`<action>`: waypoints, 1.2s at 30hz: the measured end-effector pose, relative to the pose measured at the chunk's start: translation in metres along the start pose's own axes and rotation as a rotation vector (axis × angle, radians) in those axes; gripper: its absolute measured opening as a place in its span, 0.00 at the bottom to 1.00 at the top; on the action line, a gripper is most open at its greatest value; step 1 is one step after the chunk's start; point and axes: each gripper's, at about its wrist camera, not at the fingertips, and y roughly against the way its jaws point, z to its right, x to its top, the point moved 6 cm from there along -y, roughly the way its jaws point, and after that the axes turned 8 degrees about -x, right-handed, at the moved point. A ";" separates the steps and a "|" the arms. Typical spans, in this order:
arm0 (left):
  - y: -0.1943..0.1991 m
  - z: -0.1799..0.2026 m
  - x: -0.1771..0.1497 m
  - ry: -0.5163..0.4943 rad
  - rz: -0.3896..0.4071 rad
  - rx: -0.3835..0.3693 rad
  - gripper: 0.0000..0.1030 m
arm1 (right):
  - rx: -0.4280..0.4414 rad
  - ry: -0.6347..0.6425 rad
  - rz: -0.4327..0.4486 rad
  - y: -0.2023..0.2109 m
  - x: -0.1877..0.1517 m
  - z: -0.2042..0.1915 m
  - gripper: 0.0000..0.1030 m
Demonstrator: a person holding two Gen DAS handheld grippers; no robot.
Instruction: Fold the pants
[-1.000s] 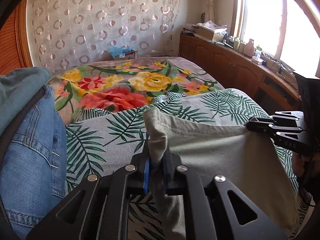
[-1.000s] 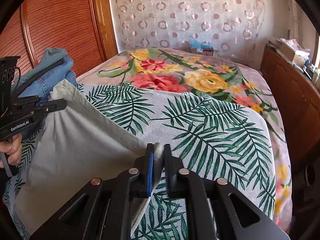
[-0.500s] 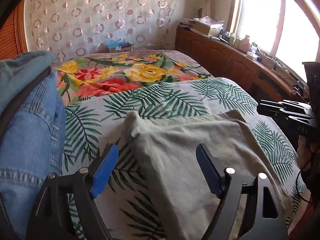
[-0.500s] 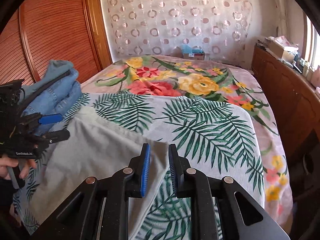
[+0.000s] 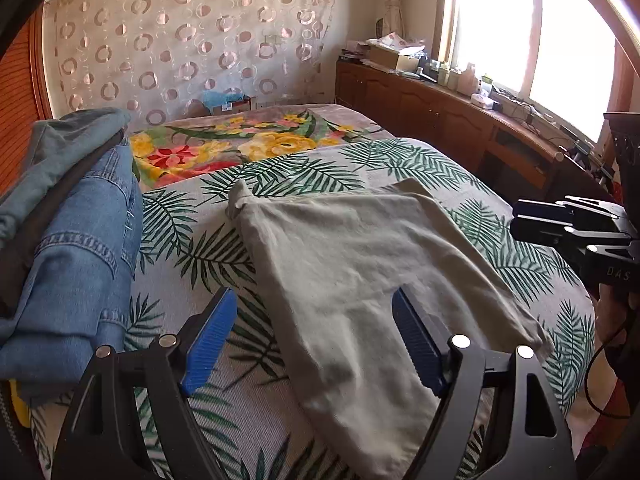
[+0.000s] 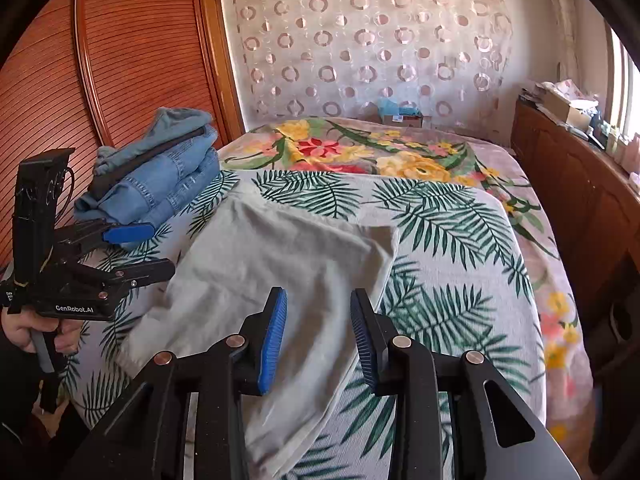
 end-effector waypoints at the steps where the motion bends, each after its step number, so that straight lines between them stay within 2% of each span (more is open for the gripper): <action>1: 0.003 0.003 -0.002 -0.005 0.001 0.001 0.78 | 0.000 -0.001 -0.001 0.004 -0.004 -0.001 0.33; 13: 0.024 0.007 -0.053 0.045 -0.032 -0.001 0.78 | 0.001 -0.029 -0.077 0.044 -0.066 0.001 0.34; 21: 0.022 0.004 -0.082 0.074 -0.080 0.000 0.78 | 0.029 -0.028 -0.118 0.055 -0.082 -0.003 0.36; 31: 0.023 0.006 -0.085 0.074 -0.089 -0.002 0.78 | 0.105 0.004 -0.159 0.038 -0.079 -0.024 0.36; 32: 0.024 0.006 -0.085 0.075 -0.088 -0.002 0.78 | 0.105 0.012 -0.156 0.037 -0.076 -0.025 0.32; 33: 0.024 0.005 -0.084 0.076 -0.088 0.000 0.78 | 0.096 0.019 -0.145 0.036 -0.073 -0.026 0.23; 36: 0.026 0.004 -0.084 0.078 -0.084 0.002 0.78 | 0.092 0.026 -0.102 0.036 -0.059 -0.028 0.13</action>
